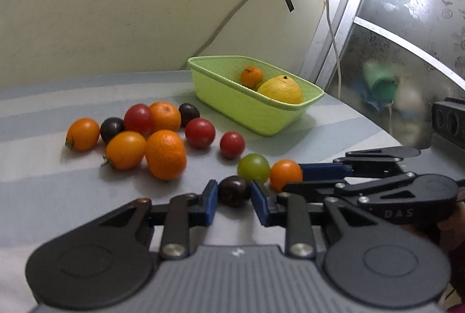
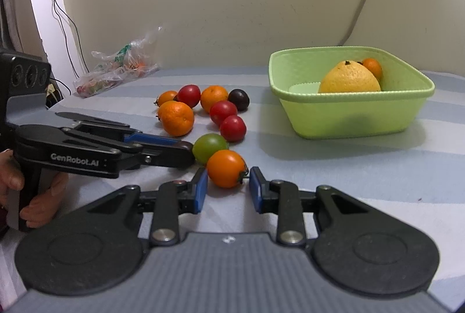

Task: Organize fruits
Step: 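Grasp the dark purple cherry tomato with the left tool while the right tool grasps an orange one, then carry both tomatoes over the green bowl and open both tools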

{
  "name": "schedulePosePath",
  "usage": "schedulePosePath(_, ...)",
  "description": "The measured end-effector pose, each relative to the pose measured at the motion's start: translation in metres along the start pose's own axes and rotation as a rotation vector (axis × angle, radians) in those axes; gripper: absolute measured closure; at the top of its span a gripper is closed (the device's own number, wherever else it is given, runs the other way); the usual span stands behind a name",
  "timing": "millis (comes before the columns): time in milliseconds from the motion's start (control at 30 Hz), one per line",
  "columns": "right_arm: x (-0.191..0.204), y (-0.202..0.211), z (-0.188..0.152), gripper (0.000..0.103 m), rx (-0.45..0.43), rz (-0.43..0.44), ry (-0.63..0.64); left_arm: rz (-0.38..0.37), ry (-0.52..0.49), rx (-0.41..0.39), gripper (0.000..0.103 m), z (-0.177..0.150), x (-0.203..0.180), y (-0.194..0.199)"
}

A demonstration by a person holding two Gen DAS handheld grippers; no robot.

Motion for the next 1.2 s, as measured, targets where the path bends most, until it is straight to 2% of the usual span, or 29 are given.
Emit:
schedulePosePath(167,0.014,0.006,-0.008,0.069,0.014,0.018,0.034,-0.044,0.054,0.0,0.078,-0.018,-0.007,0.022)
schedulePosePath(267,0.021,0.013,-0.012,0.07,0.01,0.044,0.038,-0.084,0.124,0.009,0.078,-0.02,-0.007,0.033)
schedulePosePath(433,0.016,0.029,0.005,0.071,-0.084,0.007,0.053,-0.133,0.179,-0.029,0.077,0.023,-0.013,0.034)
schedulePosePath(567,-0.003,0.042,0.042,0.072,-0.176,-0.086,0.104,-0.158,0.196,-0.042,0.077,0.077,-0.027,0.007)
schedulePosePath(700,-0.037,0.039,0.07,0.072,-0.232,-0.177,0.101,-0.143,0.222,-0.008,0.077,0.113,-0.039,-0.04)
schedulePosePath(833,-0.07,0.031,0.078,0.072,-0.255,-0.232,0.056,-0.137,0.253,0.031,0.077,0.125,-0.045,-0.076)
schedulePosePath(967,-0.093,0.037,0.083,0.072,-0.329,-0.235,-0.029,-0.137,0.287,0.077,0.077,0.121,-0.045,-0.099)
schedulePosePath(1067,-0.104,0.038,0.085,0.063,-0.362,-0.239,-0.064,-0.12,0.303,0.101,0.073,0.118,-0.045,-0.109)
schedulePosePath(1100,-0.108,0.038,0.086,0.05,-0.374,-0.254,-0.071,-0.122,0.304,0.094,0.069,0.118,-0.045,-0.109)
schedulePosePath(1167,-0.114,0.038,0.088,0.04,-0.391,-0.289,-0.076,-0.121,0.301,0.085,0.063,0.119,-0.044,-0.107)
schedulePosePath(1200,-0.117,0.039,0.089,0.04,-0.399,-0.297,-0.078,-0.119,0.298,0.077,0.063,0.12,-0.044,-0.104)
Point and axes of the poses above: each gripper's, at about its wrist camera, not at the fingertips, and y roughly against the way its jaws point, x to its left, z to its top, the point moved 7 cm from there along -y, roughly the way its jaws point, and after that the axes turned 15 degrees about z, right-handed, at the moved point
